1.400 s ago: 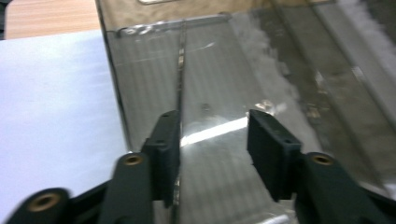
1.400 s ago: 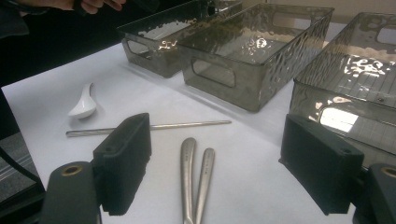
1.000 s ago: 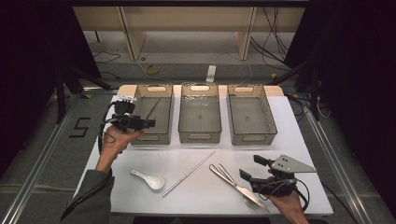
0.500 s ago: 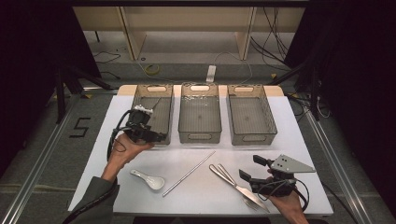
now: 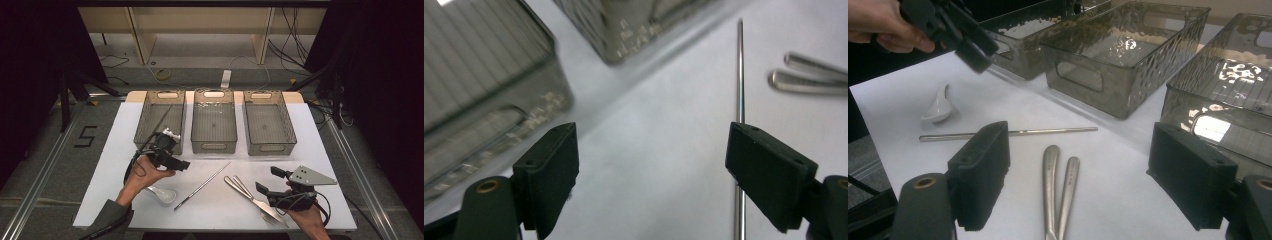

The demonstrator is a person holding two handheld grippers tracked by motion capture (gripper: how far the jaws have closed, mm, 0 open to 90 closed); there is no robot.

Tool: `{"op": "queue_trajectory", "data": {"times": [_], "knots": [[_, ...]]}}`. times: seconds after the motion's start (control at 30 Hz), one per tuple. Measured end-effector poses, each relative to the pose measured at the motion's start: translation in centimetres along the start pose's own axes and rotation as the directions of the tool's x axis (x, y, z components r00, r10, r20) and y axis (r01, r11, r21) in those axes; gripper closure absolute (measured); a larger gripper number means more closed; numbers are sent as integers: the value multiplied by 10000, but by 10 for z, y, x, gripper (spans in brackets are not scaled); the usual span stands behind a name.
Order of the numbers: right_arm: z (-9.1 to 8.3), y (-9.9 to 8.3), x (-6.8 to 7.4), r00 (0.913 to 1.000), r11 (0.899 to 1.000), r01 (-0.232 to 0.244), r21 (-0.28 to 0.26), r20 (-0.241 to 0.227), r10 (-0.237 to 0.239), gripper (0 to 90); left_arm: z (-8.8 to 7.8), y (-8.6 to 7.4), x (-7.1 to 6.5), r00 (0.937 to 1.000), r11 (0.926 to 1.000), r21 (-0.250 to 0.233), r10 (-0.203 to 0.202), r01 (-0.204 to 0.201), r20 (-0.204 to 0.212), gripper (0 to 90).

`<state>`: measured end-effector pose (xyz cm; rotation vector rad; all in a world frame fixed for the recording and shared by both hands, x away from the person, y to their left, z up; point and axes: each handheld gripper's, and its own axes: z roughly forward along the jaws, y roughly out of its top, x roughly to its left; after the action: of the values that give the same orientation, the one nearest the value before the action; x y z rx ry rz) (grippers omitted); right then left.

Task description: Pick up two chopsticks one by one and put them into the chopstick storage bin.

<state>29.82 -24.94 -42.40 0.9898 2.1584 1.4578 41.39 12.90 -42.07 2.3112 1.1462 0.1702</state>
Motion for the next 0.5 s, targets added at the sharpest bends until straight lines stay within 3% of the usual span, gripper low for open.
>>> {"op": "queue_trajectory", "data": {"times": [0.23, 0.5], "knots": [[1, 0, 0, 10000, 10000, 17, 61, -14, -17, 253, 7, -3, -18, 9985, 9950, 841, 519, -531, 154, 277], [1, 0, 0, 10000, 10000, 9, 84, -18, -9, 253, 17, -11, -40, 9941, 9815, 1701, 760, -883, 771, 356]]}}
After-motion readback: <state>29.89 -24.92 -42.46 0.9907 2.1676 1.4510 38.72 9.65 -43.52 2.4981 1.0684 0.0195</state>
